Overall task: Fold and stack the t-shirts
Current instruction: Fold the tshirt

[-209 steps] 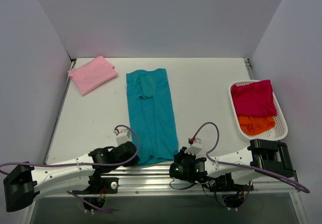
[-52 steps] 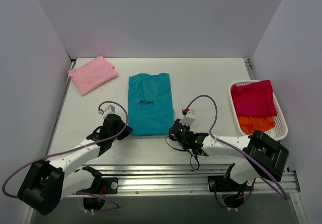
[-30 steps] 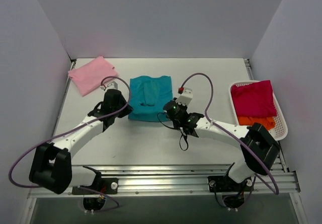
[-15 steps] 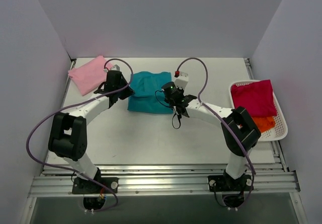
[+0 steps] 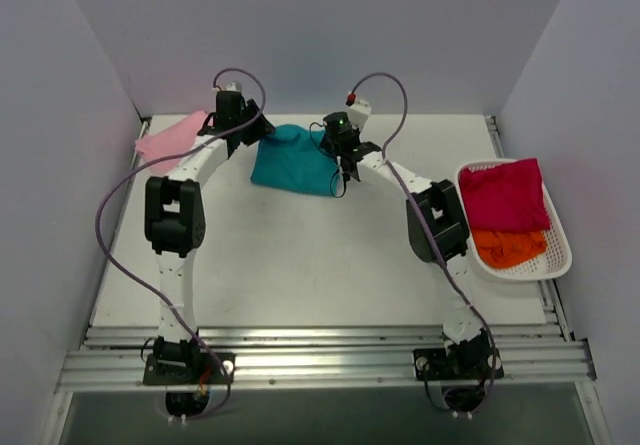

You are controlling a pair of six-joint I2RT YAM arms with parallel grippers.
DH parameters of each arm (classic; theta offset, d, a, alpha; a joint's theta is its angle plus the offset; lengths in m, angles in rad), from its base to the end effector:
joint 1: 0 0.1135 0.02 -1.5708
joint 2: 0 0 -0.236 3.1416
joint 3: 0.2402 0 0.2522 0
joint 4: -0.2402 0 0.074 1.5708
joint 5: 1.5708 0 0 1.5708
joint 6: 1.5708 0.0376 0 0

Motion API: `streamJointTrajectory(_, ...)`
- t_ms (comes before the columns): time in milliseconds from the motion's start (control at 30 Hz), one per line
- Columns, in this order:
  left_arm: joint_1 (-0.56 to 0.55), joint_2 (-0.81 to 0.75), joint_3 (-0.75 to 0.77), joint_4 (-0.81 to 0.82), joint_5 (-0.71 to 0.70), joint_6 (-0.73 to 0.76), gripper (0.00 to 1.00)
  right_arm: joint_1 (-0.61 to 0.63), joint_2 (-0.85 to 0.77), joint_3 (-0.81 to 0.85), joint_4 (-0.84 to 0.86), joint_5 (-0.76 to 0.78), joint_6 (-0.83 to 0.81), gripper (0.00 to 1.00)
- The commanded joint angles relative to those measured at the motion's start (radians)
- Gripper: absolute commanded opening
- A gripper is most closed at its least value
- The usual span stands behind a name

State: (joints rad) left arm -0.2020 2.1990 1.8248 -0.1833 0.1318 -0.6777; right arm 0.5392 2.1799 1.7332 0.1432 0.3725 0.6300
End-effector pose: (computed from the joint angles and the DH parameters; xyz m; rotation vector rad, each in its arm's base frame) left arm 0.4918 -0.1058 0.2119 -0.4387 2.1505 -0.6493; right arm 0.4412 0.2480 0.2228 0.3418 1.8471 0.4621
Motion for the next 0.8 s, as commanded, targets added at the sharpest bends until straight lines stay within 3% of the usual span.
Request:
streamJointTrajectory(0, 0.058, 0.261, 0.440, -0.146, 0.080, 0.036, 0.69, -0.083, 0.228, 0.348, -0.120, -0.043, -0.017, 0.49)
streamJointTrajectory(33, 0.065, 0.397, 0.550, -0.197, 0.080, 0.035, 0.84, -0.096, 0.269, 0.391, -0.116, -0.056, -0.026, 0.93)
streamJointTrajectory(67, 0.072, 0.456, 0.655, -0.281, 0.074, 0.033, 0.94, -0.113, 0.302, 0.403, -0.050, -0.066, -0.038, 1.00)
streamJointTrajectory(100, 0.081, 0.508, 0.811, -0.306, 0.081, 0.030, 0.94, -0.117, 0.304, 0.396, -0.006, -0.078, -0.050, 1.00)
streamJointTrajectory(200, 0.111, 0.570, 0.863, -0.283, 0.140, -0.005, 0.94, -0.145, 0.261, 0.318, 0.051, -0.089, -0.056, 1.00)
streamJointTrajectory(300, 0.119, 0.428, 0.627, -0.107, 0.140, 0.004, 0.94, -0.148, 0.131, 0.102, 0.180, -0.089, -0.043, 1.00)
streamJointTrajectory(333, 0.121, 0.336, 0.475, -0.055, 0.132, 0.007, 0.94, -0.147, 0.097, 0.003, 0.206, -0.084, -0.039, 1.00)
streamJointTrajectory(367, 0.125, 0.296, 0.406, 0.038, 0.126, 0.006, 0.94, -0.142, 0.045, -0.035, 0.244, -0.081, -0.033, 1.00)
streamJointTrajectory(467, 0.130, 0.180, 0.263, 0.113, 0.111, 0.016, 0.94, -0.127, -0.032, -0.133, 0.253, -0.069, -0.029, 1.00)
streamJointTrajectory(633, 0.128, 0.160, 0.271, 0.002, 0.107, 0.067, 0.94, -0.110, -0.161, -0.294, 0.285, -0.057, 0.000, 1.00)
streamJointTrajectory(767, 0.125, 0.163, 0.170, 0.054, 0.126, 0.069, 0.94, -0.104, -0.255, -0.432, 0.325, -0.055, 0.028, 1.00)
